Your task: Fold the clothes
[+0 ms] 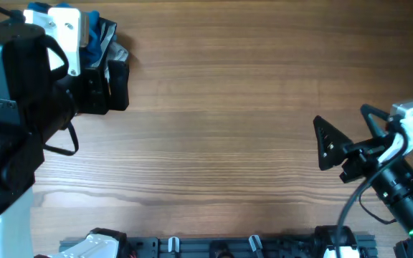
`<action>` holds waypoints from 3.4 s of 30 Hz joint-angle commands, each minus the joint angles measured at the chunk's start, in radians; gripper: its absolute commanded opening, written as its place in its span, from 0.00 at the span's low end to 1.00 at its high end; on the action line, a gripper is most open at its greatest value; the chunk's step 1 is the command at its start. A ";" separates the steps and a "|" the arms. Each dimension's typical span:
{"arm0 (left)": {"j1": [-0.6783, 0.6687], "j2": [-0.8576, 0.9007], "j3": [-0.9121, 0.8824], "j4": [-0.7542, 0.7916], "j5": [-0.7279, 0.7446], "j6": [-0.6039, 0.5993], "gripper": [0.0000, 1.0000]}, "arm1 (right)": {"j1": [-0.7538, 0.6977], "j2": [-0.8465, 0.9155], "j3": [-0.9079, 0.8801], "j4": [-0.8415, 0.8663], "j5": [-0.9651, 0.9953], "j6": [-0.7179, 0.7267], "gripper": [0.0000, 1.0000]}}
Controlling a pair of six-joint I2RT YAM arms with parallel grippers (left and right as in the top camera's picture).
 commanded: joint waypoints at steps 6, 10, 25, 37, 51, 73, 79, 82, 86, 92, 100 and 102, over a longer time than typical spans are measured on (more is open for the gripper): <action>-0.005 -0.002 0.002 0.001 -0.017 -0.016 1.00 | 0.006 -0.249 -0.444 0.340 0.030 -0.179 1.00; -0.005 -0.002 0.002 0.001 -0.017 -0.016 1.00 | 0.006 -0.416 -0.657 0.451 0.026 -0.118 1.00; -0.005 -0.002 0.002 0.001 -0.017 -0.016 1.00 | 0.010 -0.650 -1.221 0.856 0.122 0.142 1.00; -0.005 -0.002 0.002 0.001 -0.017 -0.016 1.00 | 0.016 -0.648 -1.221 0.855 0.122 0.148 1.00; -0.005 -0.002 0.002 0.001 -0.017 -0.016 1.00 | 0.016 -0.643 -1.221 0.855 0.122 0.148 1.00; 0.318 -0.441 -0.577 0.473 0.038 -0.009 1.00 | 0.016 -0.639 -1.221 0.855 0.122 0.148 1.00; 0.338 -0.746 -0.919 0.576 0.054 -0.010 1.00 | 0.016 -0.639 -1.221 0.855 0.122 0.148 1.00; 0.370 -0.902 -1.100 0.700 0.106 -0.010 1.00 | 0.016 -0.639 -1.221 0.855 0.122 0.148 1.00; 0.388 -1.105 -1.344 0.870 0.145 -0.010 1.00 | 0.016 -0.639 -1.221 0.855 0.122 0.148 1.00; 0.370 -1.324 -1.633 1.024 0.199 -0.010 1.00 | 0.016 -0.639 -1.221 0.855 0.122 0.148 1.00; 0.320 -1.354 -2.004 1.415 0.257 -0.009 1.00 | 0.016 -0.639 -1.221 0.855 0.122 0.148 1.00; 0.310 -1.354 -2.091 1.524 0.262 -0.010 1.00 | 0.016 -0.639 -1.221 0.855 0.122 0.148 1.00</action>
